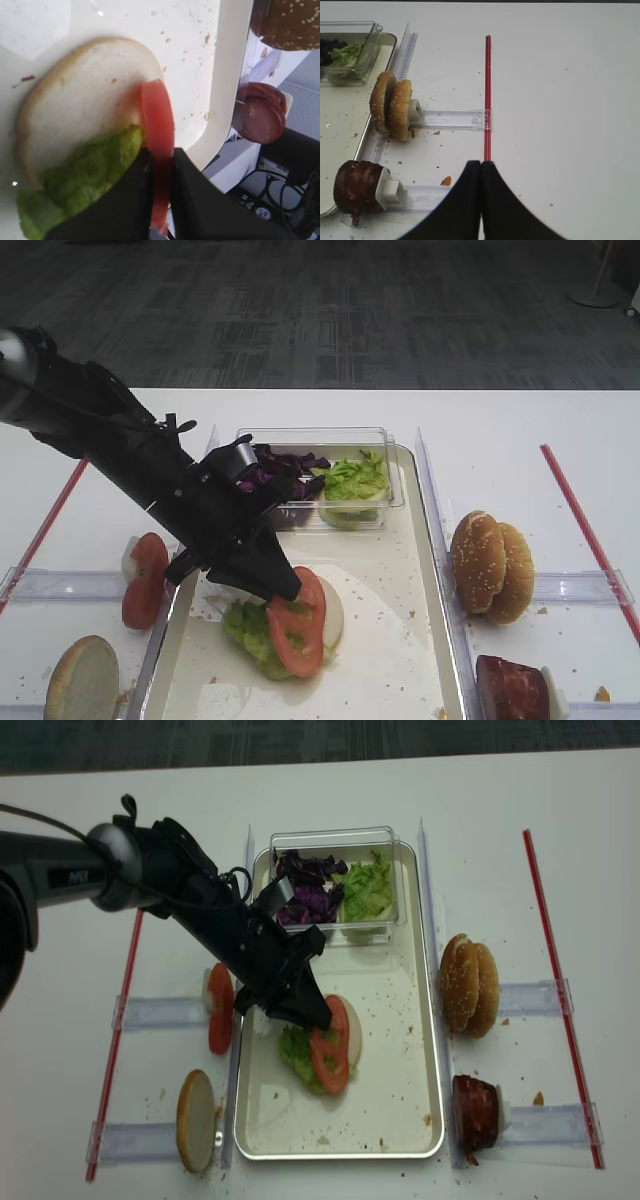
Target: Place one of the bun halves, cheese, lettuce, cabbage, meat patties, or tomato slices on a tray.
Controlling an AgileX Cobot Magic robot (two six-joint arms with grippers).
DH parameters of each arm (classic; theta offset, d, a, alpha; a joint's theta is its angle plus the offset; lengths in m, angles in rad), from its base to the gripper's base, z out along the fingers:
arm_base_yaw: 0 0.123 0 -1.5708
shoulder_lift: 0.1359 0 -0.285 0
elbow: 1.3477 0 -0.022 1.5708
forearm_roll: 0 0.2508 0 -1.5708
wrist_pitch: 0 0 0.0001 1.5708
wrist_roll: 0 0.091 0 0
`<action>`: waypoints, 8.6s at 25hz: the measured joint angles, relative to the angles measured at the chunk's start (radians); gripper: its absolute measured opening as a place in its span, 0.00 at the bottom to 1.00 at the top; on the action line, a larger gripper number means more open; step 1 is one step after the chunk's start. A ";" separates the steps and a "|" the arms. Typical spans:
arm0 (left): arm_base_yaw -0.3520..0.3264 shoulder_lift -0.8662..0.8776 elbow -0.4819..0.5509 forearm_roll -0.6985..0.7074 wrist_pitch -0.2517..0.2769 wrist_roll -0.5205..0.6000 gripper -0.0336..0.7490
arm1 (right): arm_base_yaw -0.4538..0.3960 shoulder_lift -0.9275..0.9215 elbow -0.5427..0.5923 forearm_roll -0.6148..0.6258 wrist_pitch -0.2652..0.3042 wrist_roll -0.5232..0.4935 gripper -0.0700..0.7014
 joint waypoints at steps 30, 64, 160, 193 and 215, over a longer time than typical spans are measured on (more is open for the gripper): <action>0.000 0.000 -0.030 0.034 -0.055 0.015 0.11 | 0.000 0.000 0.000 0.000 0.000 0.000 0.14; 0.000 0.002 -0.165 0.123 0.007 0.029 0.67 | 0.000 0.000 0.000 0.000 0.000 0.003 0.14; 0.238 -1.105 0.187 0.996 0.078 -0.481 0.67 | 0.000 0.000 0.000 0.000 0.000 0.000 0.14; 0.238 -1.979 0.646 0.923 0.056 -0.452 0.67 | 0.000 0.000 0.000 0.000 0.000 0.000 0.14; 0.238 -1.981 0.668 0.923 0.016 -0.450 0.67 | 0.000 0.000 0.000 0.000 0.000 0.000 0.14</action>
